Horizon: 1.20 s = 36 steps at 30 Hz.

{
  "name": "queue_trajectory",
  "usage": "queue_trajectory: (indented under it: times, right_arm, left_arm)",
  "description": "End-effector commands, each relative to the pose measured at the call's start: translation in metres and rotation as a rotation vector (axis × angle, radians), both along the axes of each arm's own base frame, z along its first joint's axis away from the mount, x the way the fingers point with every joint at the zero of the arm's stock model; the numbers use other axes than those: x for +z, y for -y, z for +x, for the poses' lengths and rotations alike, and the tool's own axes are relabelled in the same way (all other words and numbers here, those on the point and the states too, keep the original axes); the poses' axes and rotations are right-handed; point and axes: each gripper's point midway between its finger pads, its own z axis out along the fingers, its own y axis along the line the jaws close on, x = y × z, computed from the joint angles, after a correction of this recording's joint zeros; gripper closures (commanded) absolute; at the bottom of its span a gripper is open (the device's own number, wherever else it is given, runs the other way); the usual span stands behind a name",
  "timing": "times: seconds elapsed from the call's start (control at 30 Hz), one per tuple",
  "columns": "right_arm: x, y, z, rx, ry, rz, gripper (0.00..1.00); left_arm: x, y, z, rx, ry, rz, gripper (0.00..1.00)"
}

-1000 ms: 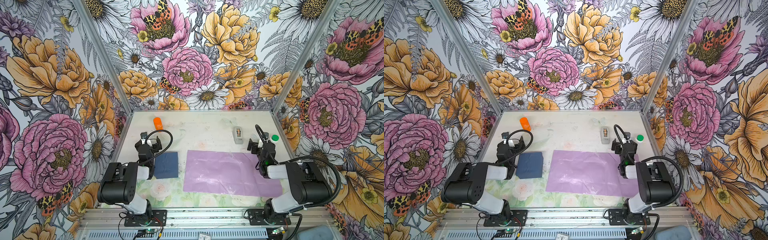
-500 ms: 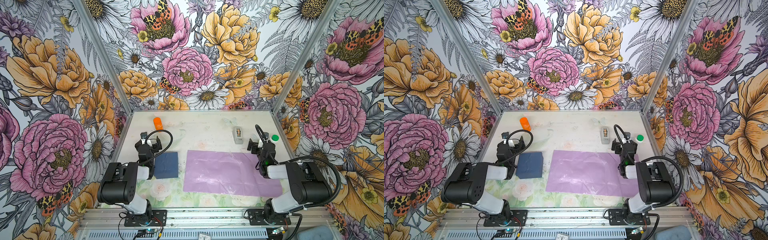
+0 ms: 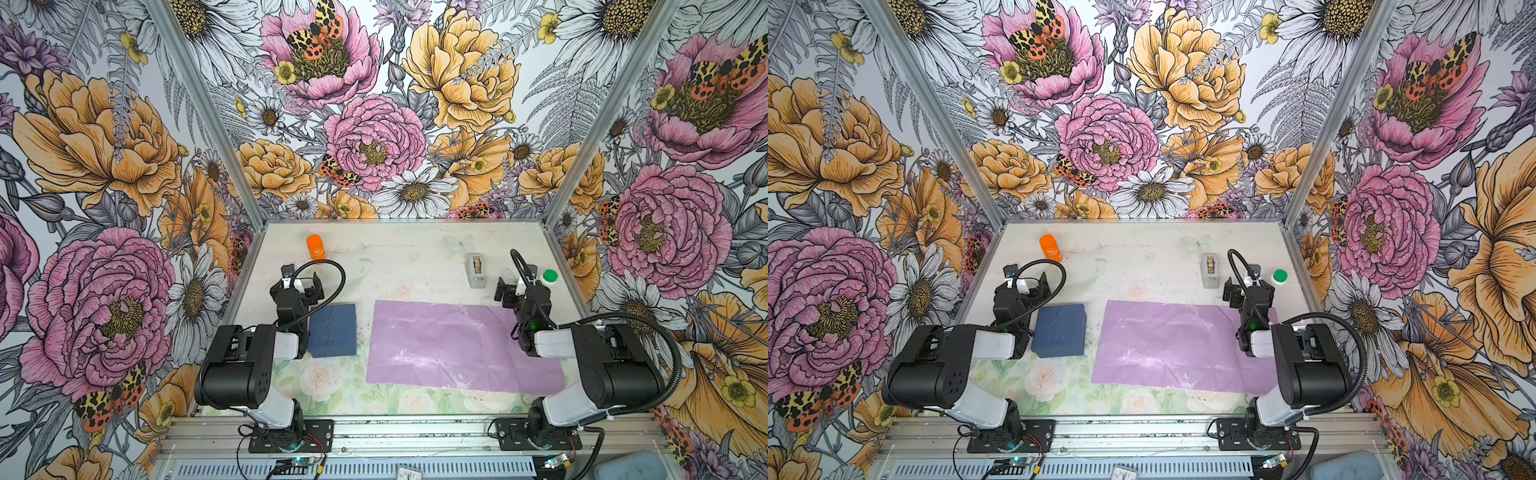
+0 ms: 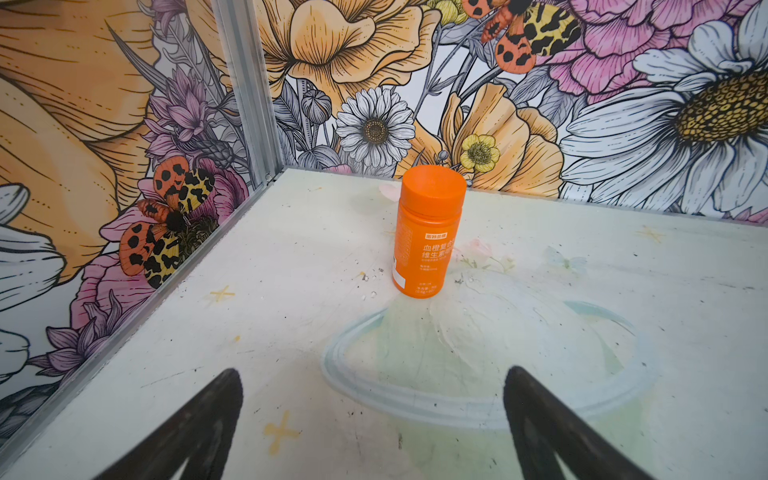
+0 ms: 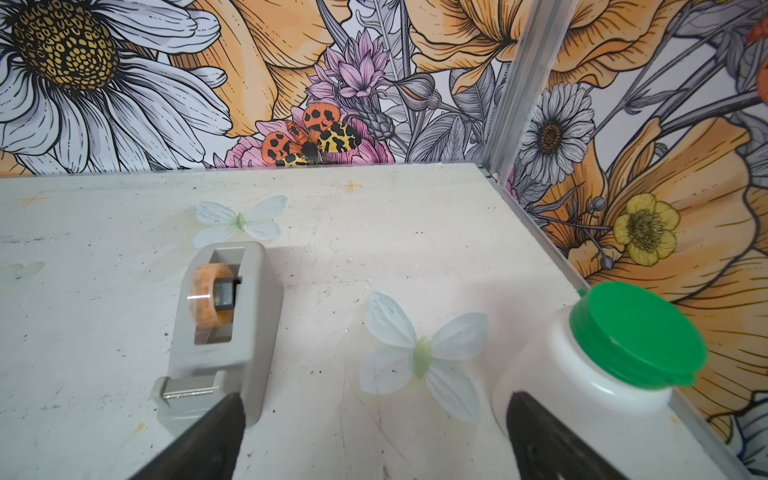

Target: Wrap the gift box in paper

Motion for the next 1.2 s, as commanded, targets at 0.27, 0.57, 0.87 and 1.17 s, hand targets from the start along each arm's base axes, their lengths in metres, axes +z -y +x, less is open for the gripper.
queue_trajectory:
  times: [0.27,0.57,0.87,1.17]
  right_arm:
    - [0.011,0.000,0.007,0.007,0.033,0.003,0.01]
    - [0.045,-0.005,0.007,0.016,-0.012,0.000,0.01]
    - [0.169,-0.082,-0.003,0.150,-0.102,0.178,0.01]
    - [0.121,-0.268,-0.050,0.472,-0.443,0.538,0.01]
  left_arm:
    - [0.003,0.000,0.003,-0.011,0.009,-0.007,0.01]
    - [0.039,-0.007,0.007,0.096,-0.067,0.037,0.01]
    - [0.071,0.025,0.003,0.068,-0.435,-0.369,0.02]
    - [0.026,0.032,-0.067,0.074,-0.689,-0.681,0.08]
